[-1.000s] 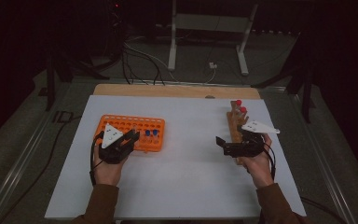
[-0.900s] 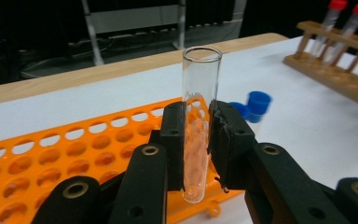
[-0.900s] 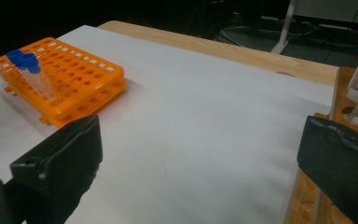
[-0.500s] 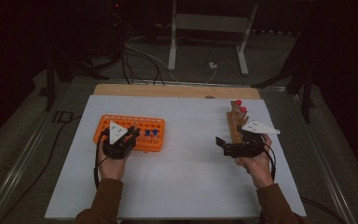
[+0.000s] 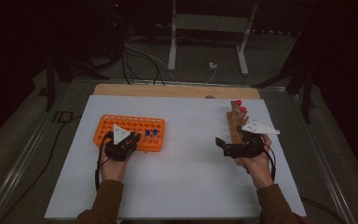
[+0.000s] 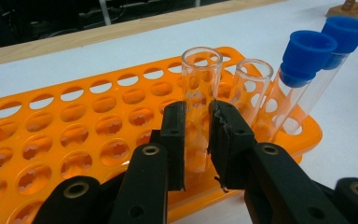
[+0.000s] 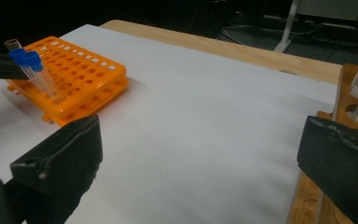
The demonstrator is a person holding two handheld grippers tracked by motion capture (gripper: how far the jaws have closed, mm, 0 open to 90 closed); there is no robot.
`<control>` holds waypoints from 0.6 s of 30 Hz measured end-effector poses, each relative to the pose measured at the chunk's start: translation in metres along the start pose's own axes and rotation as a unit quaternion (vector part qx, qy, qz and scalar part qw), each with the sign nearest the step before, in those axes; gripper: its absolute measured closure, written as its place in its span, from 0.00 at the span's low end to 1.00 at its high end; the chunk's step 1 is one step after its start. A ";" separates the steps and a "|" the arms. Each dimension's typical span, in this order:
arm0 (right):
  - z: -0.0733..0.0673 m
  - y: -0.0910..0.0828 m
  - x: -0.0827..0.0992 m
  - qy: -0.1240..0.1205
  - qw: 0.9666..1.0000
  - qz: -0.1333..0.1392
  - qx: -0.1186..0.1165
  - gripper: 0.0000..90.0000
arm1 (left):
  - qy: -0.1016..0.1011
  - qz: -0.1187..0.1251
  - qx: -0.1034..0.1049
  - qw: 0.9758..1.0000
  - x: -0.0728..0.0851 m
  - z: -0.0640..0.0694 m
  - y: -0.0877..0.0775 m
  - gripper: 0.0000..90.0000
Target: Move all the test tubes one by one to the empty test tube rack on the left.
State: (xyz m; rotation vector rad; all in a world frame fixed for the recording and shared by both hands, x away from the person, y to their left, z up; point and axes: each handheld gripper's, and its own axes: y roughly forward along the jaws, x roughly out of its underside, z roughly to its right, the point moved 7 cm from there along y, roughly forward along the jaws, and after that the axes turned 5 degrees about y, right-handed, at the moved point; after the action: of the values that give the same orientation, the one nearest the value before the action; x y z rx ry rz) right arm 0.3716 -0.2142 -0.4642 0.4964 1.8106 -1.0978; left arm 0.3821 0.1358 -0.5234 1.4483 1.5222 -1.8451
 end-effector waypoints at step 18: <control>-0.001 0.000 0.000 0.000 1.000 0.000 -0.003 0.01 | 0.005 -0.027 0.007 1.000 0.007 0.001 0.004 0.85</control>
State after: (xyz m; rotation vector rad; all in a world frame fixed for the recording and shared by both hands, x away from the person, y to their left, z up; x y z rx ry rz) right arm 0.3711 -0.2128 -0.4642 0.4935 1.8137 -1.0909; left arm 0.3817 0.1354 -0.5319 1.4373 1.5714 -1.8851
